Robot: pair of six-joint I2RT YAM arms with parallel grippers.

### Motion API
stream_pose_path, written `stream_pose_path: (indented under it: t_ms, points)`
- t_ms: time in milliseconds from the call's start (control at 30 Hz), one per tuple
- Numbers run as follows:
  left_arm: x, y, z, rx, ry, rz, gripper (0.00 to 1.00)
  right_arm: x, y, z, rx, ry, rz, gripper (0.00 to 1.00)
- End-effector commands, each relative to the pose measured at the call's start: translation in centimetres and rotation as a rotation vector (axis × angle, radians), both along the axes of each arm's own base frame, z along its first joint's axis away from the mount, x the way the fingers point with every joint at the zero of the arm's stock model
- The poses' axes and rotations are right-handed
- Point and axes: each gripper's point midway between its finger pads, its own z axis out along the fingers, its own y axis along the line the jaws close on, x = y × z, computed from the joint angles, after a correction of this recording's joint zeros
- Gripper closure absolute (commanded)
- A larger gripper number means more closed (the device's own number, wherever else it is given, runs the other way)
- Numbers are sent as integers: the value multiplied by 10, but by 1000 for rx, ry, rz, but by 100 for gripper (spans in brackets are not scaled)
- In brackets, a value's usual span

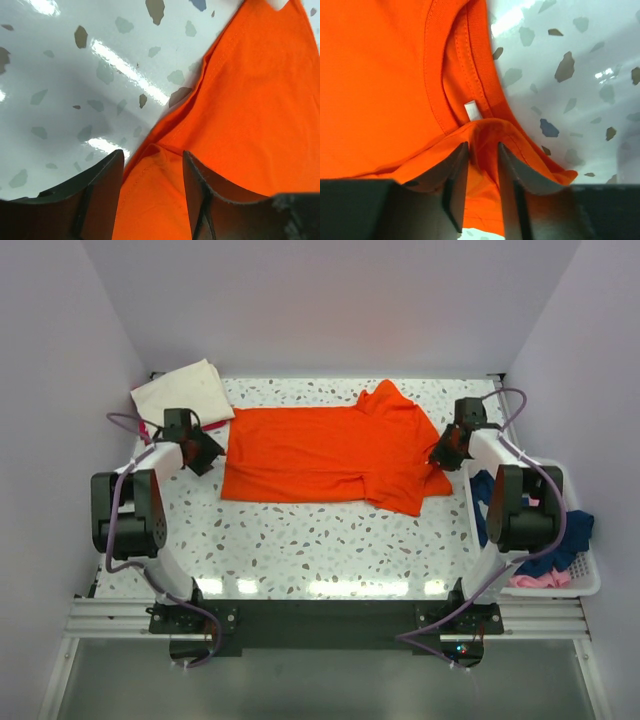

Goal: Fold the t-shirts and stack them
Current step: Fold the tshirt

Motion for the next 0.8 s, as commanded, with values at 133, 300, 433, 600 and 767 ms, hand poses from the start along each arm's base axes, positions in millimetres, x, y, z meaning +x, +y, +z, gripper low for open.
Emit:
stream_pose_path:
  t_ms: [133, 300, 433, 600, 767]
  points:
    - [-17, 13, 59, 57, -156, 16, 44, 10, -3, 42, -15, -102, 10, 45]
    - [-66, 7, 28, 67, -75, 18, 48, -15, 3, 52, -21, -125, 4, 46]
    - [-91, 2, 12, 61, -54, 4, 50, -39, 1, 49, -49, -117, -8, 47]
    - [-109, -13, -7, 33, -21, -22, 51, -59, 1, 33, -50, -74, -11, 49]
    - [-111, -14, -15, 31, -8, -21, 51, -64, 2, 24, -43, -64, -17, 50]
